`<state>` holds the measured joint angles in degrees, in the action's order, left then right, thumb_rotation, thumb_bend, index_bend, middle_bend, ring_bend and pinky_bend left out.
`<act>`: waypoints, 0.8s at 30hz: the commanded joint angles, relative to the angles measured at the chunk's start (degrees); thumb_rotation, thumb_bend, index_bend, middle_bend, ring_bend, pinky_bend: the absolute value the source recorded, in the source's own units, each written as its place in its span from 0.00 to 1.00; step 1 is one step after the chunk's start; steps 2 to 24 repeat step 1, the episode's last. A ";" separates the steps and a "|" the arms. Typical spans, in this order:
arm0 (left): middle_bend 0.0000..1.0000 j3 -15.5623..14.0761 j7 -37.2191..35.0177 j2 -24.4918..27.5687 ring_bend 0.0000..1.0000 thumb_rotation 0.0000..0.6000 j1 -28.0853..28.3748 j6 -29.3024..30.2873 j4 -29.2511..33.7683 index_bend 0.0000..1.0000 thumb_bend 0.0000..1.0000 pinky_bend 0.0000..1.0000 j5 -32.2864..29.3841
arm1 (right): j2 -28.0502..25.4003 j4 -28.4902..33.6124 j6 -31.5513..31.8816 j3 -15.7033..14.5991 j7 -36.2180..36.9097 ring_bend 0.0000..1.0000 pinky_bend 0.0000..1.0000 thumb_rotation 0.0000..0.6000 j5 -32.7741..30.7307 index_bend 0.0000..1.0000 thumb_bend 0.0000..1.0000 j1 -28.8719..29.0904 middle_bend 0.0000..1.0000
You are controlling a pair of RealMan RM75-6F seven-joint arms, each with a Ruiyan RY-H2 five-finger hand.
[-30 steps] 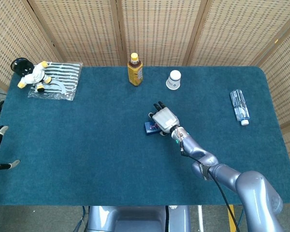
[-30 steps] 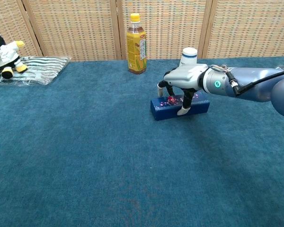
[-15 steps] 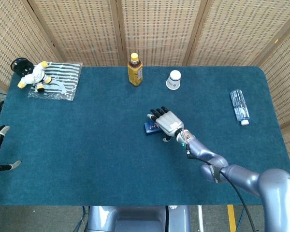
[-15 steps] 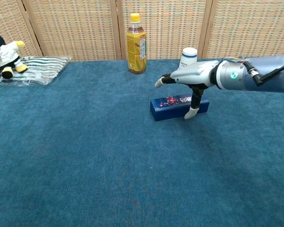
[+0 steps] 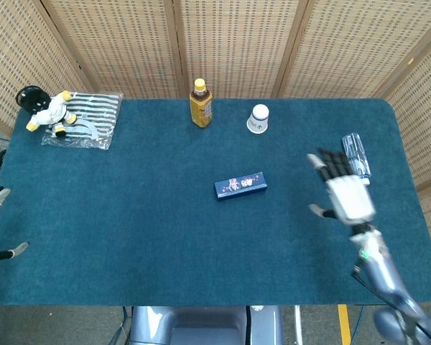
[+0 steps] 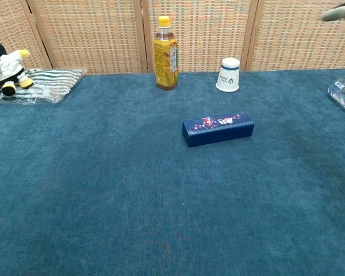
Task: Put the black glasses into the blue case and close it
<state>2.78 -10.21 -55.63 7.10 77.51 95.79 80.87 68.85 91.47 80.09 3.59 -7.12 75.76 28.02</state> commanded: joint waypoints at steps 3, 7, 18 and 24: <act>0.00 -0.89 -0.55 0.31 0.00 1.00 -0.99 2.06 0.30 0.00 0.00 0.00 2.44 | -2.77 -1.63 7.53 -4.78 7.77 0.00 0.01 1.00 2.27 0.00 0.00 -10.86 0.00; 0.00 -0.89 -0.55 0.31 0.00 1.00 -0.99 2.06 0.30 0.00 0.00 0.00 2.44 | -2.77 -1.63 7.53 -4.78 7.77 0.00 0.01 1.00 2.27 0.00 0.00 -10.86 0.00; 0.00 -0.89 -0.55 0.31 0.00 1.00 -0.99 2.06 0.30 0.00 0.00 0.00 2.44 | -2.77 -1.63 7.53 -4.78 7.77 0.00 0.01 1.00 2.27 0.00 0.00 -10.86 0.00; 0.00 -0.89 -0.55 0.31 0.00 1.00 -0.99 2.06 0.30 0.00 0.00 0.00 2.44 | -2.77 -1.63 7.53 -4.78 7.77 0.00 0.01 1.00 2.27 0.00 0.00 -10.86 0.00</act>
